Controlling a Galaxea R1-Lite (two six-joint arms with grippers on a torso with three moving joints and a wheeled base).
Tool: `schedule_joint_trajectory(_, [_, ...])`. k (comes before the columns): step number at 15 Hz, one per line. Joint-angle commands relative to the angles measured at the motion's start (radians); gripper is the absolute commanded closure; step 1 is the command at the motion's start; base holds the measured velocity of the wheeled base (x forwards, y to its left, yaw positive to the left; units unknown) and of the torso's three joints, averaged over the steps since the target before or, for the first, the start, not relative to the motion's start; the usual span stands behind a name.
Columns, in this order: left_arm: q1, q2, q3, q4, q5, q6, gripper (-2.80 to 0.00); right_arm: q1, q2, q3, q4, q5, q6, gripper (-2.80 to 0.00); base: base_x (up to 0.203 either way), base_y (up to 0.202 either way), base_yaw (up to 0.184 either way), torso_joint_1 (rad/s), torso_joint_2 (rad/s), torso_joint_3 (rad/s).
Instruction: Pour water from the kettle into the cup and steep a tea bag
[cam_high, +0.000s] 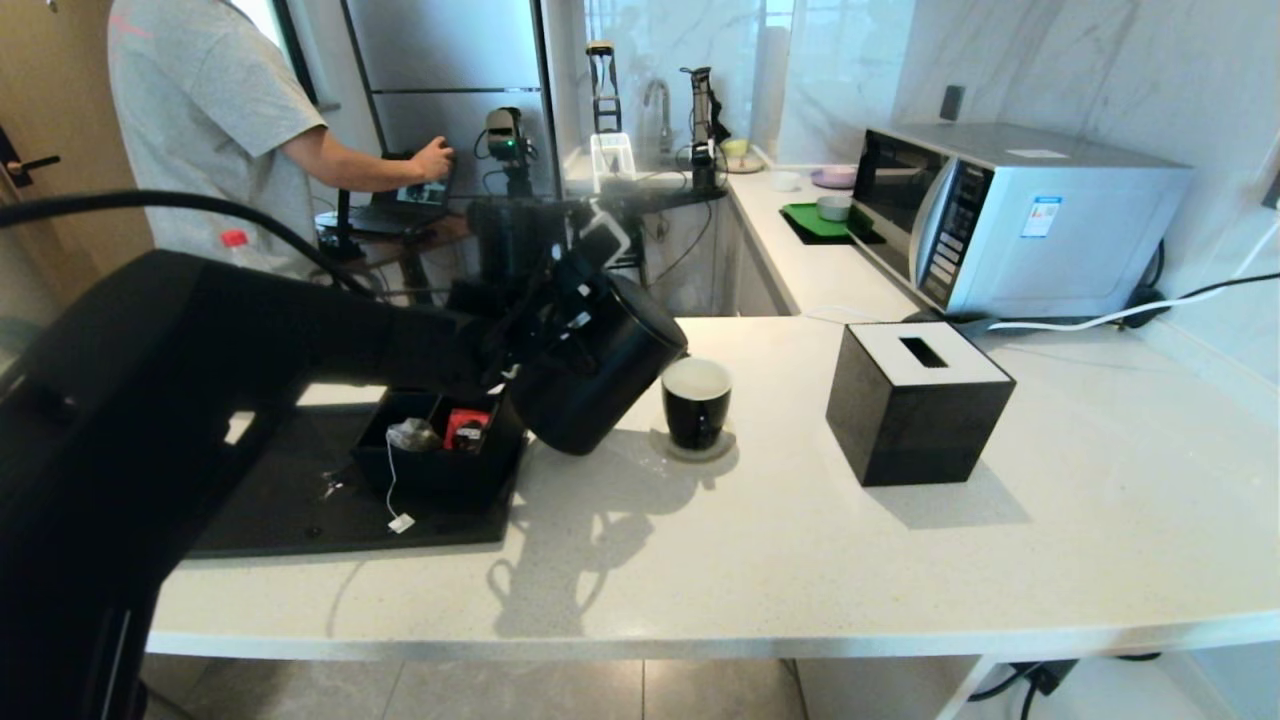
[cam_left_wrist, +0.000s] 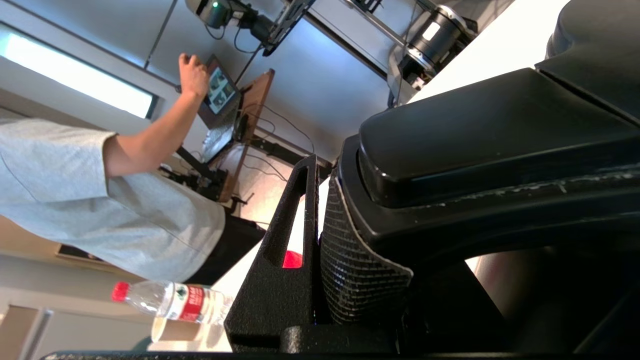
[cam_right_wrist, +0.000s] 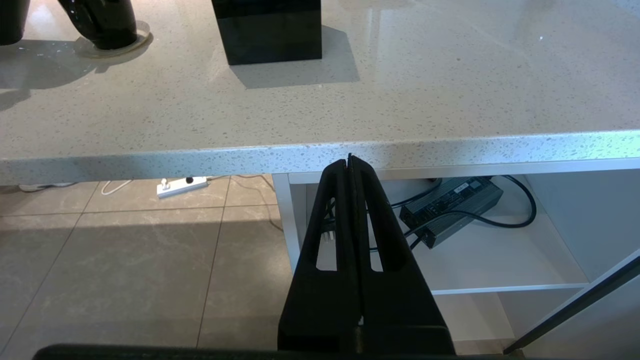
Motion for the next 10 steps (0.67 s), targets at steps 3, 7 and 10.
schedule_joint_trajectory(3, [-0.001,0.008,-0.029,0.013,0.004,0.013,0.0,0.0,0.001,-0.001,0.001,0.0,0.0,0.0,0.0,0.0,0.0,0.0,0.0,0.0])
schedule_joint_trajectory(7, [-0.001,0.016,-0.064,0.039,0.002,0.039,0.0,0.0,0.001,0.0,0.001,0.0,0.001,0.0,0.0,0.0,0.0,0.0,0.0,0.0])
schedule_joint_trajectory(10, [-0.001,0.017,-0.064,0.041,0.002,0.042,0.0,0.0,0.001,0.0,0.001,0.0,0.001,0.0,0.0,0.0,0.0,0.0,0.0,0.0])
